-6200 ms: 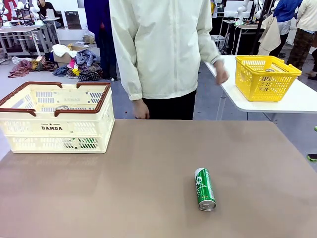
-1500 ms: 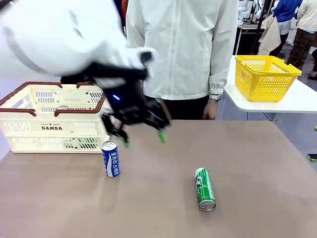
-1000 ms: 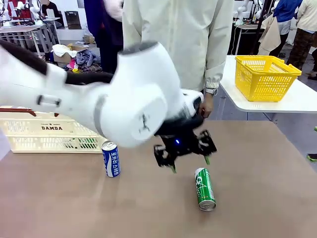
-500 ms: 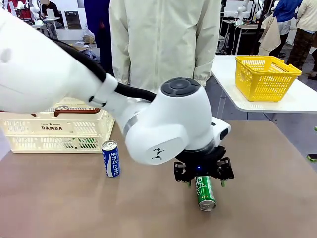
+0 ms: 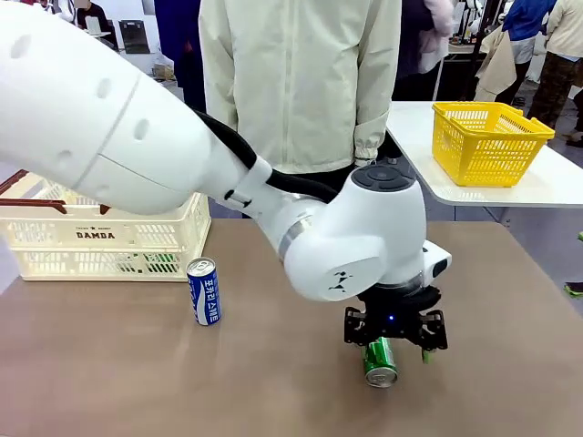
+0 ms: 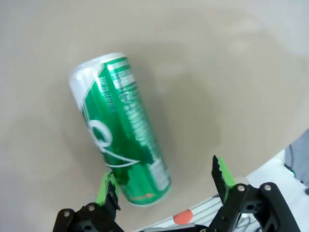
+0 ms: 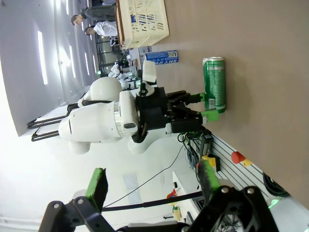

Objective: Place the drinks into the Shopping basket.
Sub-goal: Pick up one drink and place it into the Shopping basket.

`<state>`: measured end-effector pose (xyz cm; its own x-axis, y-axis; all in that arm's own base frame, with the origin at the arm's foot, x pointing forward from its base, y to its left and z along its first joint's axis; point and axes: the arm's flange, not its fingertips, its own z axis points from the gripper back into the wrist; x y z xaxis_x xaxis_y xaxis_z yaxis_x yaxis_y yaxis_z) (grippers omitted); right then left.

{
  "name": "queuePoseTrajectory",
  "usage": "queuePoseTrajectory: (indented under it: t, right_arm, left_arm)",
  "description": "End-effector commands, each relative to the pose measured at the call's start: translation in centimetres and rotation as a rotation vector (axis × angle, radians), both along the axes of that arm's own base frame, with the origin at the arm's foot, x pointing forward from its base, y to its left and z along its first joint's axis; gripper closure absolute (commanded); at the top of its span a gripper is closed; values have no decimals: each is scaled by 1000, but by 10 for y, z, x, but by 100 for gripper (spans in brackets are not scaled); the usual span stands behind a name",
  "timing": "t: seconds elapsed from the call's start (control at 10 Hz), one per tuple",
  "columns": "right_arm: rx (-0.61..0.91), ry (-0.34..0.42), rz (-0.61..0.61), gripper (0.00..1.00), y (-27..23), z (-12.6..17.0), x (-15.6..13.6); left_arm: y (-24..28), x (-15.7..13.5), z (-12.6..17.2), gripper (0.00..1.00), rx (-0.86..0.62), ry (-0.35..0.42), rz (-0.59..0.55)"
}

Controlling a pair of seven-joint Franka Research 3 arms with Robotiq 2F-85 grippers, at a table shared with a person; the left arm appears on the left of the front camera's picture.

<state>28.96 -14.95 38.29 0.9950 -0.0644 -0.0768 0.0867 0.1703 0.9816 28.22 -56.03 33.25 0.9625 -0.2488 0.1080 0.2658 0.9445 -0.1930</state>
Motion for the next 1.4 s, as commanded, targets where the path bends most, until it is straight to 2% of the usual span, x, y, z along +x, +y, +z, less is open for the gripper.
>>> queuePoseTrajectory:
  t: [0.0, 0.5, 0.9, 1.0, 1.1, 1.2, 1.3]
  right_arm:
    - [0, 17, 4, 0, -1, 5, -1]
    - [0, 17, 4, 0, -1, 5, -1]
    - [0, 17, 4, 0, -1, 5, -1]
    - [0, 17, 4, 0, -1, 5, -1]
    - [0, 17, 4, 0, -1, 5, -1]
    - [0, 17, 4, 0, -1, 5, -1]
    - [0, 17, 4, 0, -1, 5, -1]
  left_arm:
    - [-11, 17, -6, 0, 55, 5, 23]
    - [-15, 31, -26, 0, 124, 34, 65]
    - [-14, 35, -28, 0, 116, 38, 68]
    - [-13, 37, -29, 24, 119, 38, 62]
    - [-13, 38, -28, 80, 126, 32, 56]
    - [-12, 38, -27, 100, 128, 12, 52]
    - [-12, 38, -27, 100, 124, 13, 51]
